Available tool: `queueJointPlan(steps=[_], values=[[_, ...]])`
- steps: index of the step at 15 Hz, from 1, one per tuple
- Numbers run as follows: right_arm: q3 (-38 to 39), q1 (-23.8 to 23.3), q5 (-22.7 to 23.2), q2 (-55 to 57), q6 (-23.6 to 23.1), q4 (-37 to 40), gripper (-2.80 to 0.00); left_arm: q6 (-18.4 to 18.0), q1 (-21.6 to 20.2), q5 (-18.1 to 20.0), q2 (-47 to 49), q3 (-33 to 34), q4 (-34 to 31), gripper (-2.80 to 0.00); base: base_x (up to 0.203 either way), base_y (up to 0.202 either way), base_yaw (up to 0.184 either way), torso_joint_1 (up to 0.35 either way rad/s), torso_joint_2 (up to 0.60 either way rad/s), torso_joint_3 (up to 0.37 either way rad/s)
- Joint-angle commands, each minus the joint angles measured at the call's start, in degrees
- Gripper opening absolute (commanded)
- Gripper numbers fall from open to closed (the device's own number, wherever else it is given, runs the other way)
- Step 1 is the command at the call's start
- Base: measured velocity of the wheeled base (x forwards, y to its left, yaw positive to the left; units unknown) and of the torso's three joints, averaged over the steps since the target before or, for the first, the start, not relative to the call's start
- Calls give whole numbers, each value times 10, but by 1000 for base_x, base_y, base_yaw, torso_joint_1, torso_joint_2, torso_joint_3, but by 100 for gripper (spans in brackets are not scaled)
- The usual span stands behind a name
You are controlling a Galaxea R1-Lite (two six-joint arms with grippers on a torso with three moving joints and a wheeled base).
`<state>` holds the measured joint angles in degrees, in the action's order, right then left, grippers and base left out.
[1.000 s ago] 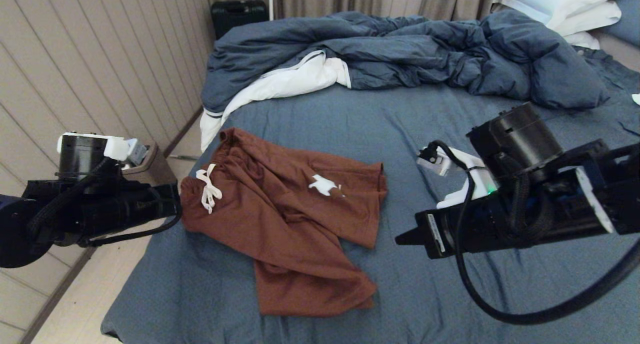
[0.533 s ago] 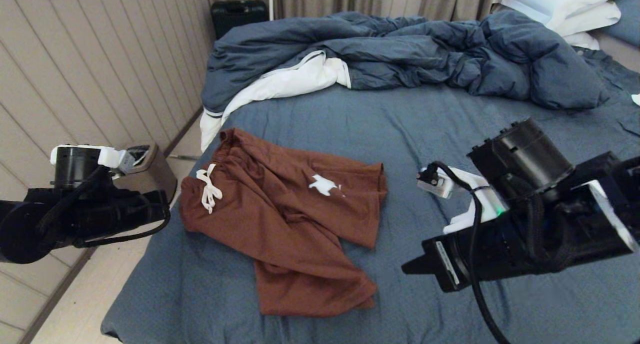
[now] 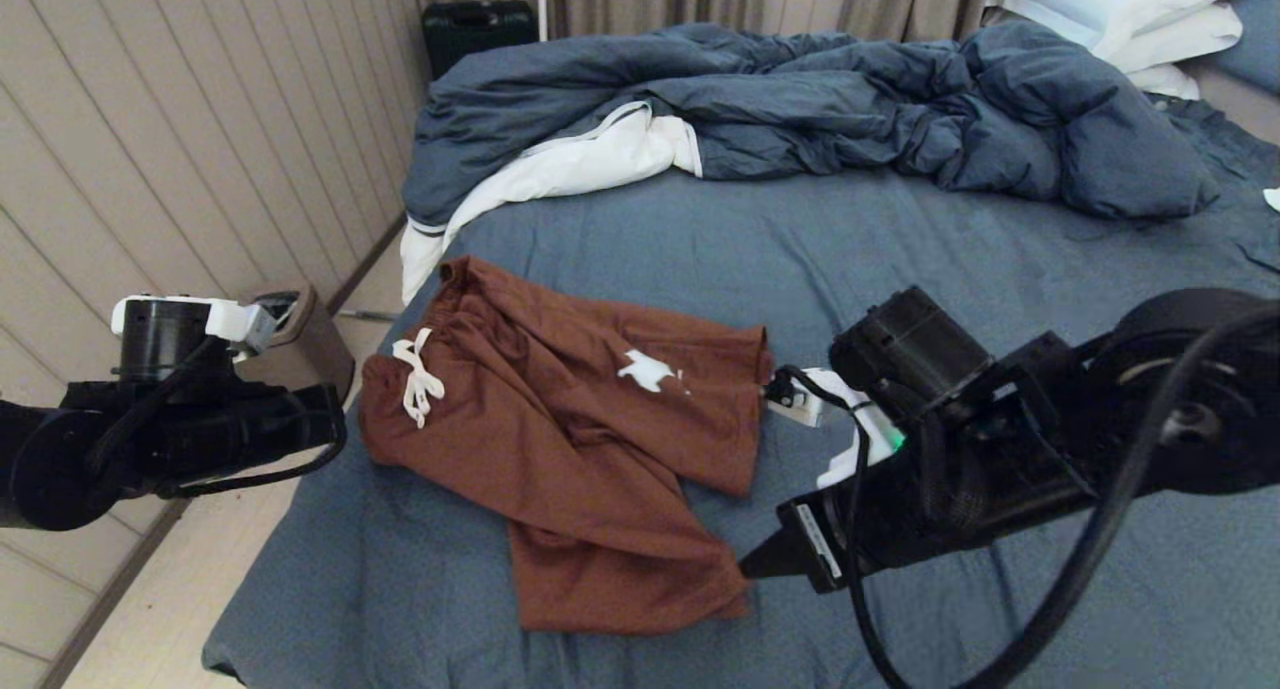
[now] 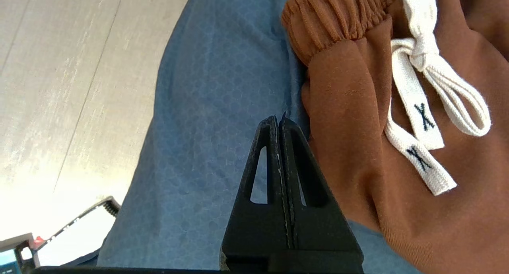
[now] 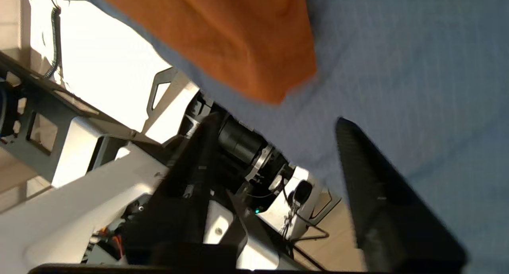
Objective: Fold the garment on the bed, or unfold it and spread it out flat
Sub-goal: Fold the brown shorts
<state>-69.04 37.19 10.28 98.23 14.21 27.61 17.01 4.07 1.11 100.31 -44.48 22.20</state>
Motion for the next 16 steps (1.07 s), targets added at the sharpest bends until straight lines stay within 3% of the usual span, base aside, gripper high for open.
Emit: queueJointPlan(steps=[1, 6, 10, 11, 16], values=[[-30, 11, 0, 68, 0, 2, 0, 1, 1, 0, 20, -1, 12, -280, 0, 0, 0, 0, 0, 0], [-83, 18, 0, 155, -1, 1, 0, 2, 0, -1, 33, 1, 43, -280, 0, 0, 0, 0, 0, 0], [-77, 29, 2, 177, -1, -20, 0, 1, 0, -1, 39, 1, 43, -280, 0, 0, 0, 0, 0, 0], [-78, 30, 1, 179, 0, -21, -280, 1, 0, -1, 40, 1, 43, -280, 0, 0, 0, 0, 0, 0], [-80, 30, -2, 175, 0, -23, -280, 3, 0, -1, 45, -3, 44, -280, 0, 0, 0, 0, 0, 0]])
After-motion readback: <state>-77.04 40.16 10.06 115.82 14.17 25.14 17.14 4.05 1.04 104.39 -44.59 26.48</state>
